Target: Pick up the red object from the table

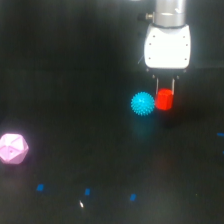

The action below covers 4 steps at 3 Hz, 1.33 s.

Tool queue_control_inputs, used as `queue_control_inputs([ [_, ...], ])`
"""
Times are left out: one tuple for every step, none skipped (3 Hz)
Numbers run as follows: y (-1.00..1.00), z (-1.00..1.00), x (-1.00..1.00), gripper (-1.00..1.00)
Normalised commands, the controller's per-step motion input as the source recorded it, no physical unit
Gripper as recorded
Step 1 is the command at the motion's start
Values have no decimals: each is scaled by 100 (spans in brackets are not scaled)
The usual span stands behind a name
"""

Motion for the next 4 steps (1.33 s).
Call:
queue_control_inputs([
  [27, 94, 31, -100],
  [45, 95, 21, -100],
  [15, 95, 30, -59],
  [-42, 11, 22, -100],
])
